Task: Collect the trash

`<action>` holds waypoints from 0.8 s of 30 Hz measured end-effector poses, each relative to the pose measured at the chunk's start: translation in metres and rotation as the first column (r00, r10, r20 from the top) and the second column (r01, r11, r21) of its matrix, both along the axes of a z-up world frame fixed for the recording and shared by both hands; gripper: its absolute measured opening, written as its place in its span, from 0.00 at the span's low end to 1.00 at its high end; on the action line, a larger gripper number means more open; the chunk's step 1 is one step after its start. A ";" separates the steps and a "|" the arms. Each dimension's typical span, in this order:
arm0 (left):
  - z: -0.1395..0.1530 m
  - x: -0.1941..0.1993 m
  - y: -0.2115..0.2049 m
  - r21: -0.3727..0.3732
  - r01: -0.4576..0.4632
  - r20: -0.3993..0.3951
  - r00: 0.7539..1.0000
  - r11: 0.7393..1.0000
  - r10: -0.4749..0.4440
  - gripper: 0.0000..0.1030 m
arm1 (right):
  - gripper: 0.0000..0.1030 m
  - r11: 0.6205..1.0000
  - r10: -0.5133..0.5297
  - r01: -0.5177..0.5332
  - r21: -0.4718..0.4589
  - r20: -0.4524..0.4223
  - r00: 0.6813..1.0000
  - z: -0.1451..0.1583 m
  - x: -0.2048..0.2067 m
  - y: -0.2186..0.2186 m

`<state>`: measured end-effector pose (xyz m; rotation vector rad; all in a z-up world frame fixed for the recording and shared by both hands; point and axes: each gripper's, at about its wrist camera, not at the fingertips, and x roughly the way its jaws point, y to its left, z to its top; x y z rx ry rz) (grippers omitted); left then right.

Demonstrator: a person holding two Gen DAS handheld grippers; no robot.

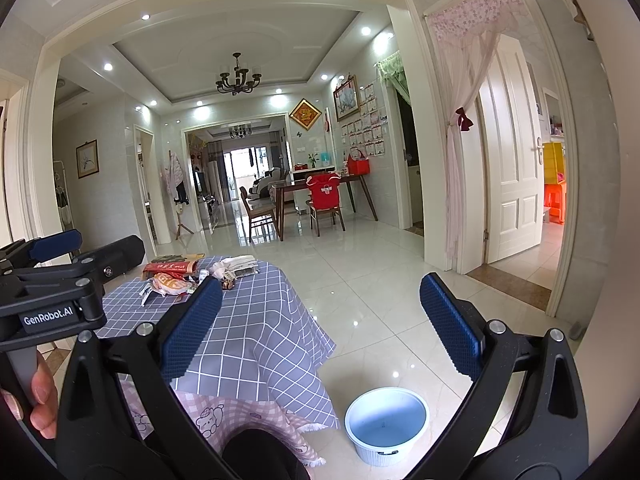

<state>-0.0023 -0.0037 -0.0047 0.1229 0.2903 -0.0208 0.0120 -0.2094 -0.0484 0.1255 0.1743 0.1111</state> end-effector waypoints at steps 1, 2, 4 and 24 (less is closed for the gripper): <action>0.000 0.000 0.000 0.000 0.000 0.000 1.000 1.000 0.000 0.96 | 0.94 1.000 0.000 0.000 0.000 0.000 1.000 0.000 0.000 0.000; 0.000 0.000 0.000 0.000 0.000 0.000 1.000 1.000 0.000 0.96 | 0.94 1.000 0.000 0.000 0.000 0.000 1.000 0.000 0.000 0.000; 0.000 0.000 0.000 0.001 0.000 -0.001 1.000 1.000 0.000 0.96 | 0.94 1.000 -0.002 0.002 -0.001 0.001 1.000 0.000 0.000 0.000; 0.000 0.000 0.000 0.002 -0.001 -0.001 1.000 1.000 0.001 0.96 | 0.94 1.000 0.001 -0.001 0.003 -0.001 1.000 0.000 0.001 -0.001</action>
